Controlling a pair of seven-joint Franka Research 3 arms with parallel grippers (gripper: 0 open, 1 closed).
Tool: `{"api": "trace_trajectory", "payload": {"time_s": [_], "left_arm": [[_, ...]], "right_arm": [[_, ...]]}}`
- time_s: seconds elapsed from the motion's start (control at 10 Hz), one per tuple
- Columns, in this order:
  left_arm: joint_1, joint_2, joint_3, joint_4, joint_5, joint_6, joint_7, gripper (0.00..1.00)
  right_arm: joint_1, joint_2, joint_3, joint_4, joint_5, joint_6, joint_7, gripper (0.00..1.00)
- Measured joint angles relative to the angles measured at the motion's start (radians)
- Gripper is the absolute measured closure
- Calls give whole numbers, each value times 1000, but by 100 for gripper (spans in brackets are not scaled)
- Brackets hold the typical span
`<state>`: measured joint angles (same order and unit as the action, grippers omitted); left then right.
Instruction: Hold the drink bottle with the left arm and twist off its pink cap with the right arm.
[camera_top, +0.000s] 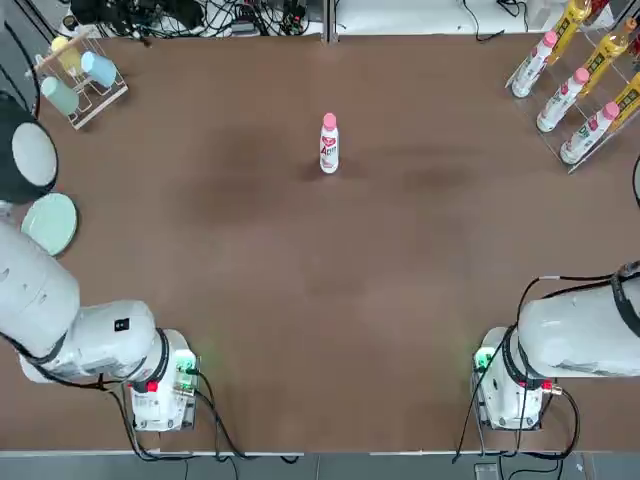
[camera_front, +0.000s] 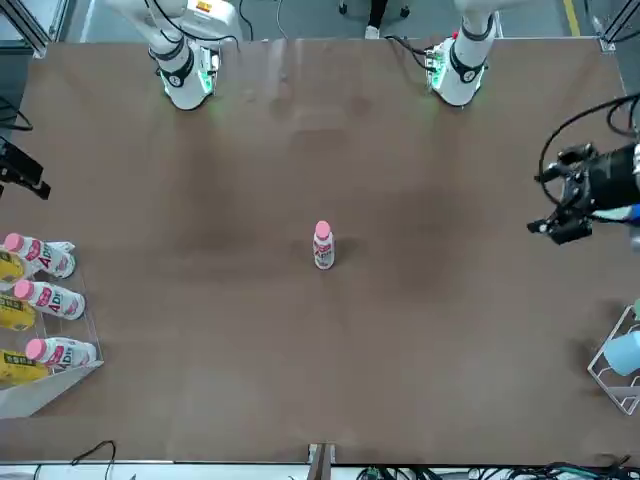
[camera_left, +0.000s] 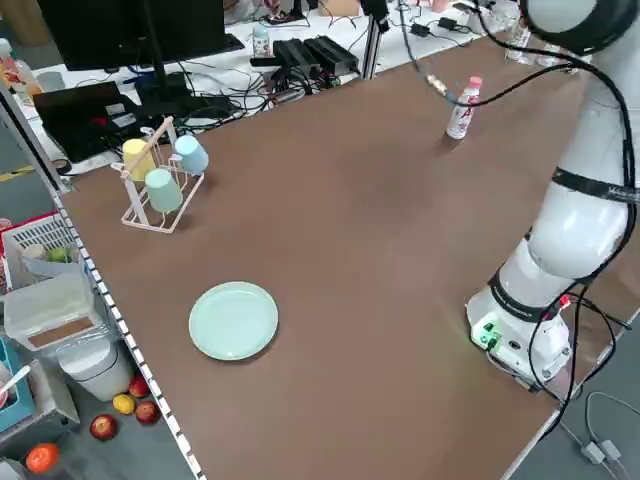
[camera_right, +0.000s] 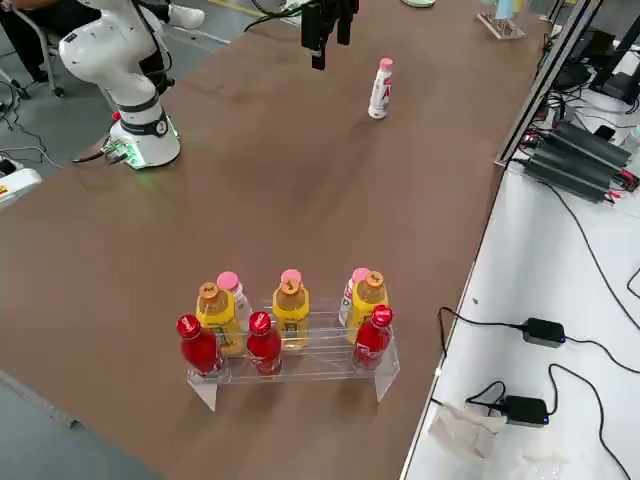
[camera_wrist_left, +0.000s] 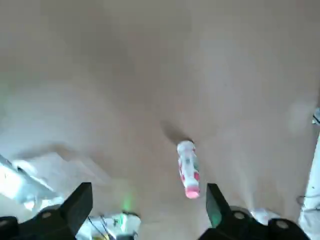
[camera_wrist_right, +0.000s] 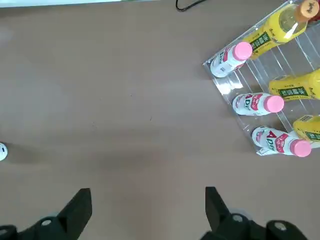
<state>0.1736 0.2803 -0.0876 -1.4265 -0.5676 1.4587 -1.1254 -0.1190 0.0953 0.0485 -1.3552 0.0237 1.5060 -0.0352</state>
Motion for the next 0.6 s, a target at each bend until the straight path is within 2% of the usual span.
{"api": "trace_trajectory", "payload": {"time_s": [0.2, 0.3, 0.6], "left_arm": [[31, 120, 2, -10, -167, 91, 1, 0], [31, 175, -3, -23, -216, 170, 8, 0], [-50, 270, -27, -38, -285, 397, -38, 0]], "right_arm": [[0, 0, 0, 0, 0, 0, 0, 0], [0, 0, 0, 0, 0, 0, 0, 0], [0, 0, 0, 0, 0, 0, 0, 0]]}}
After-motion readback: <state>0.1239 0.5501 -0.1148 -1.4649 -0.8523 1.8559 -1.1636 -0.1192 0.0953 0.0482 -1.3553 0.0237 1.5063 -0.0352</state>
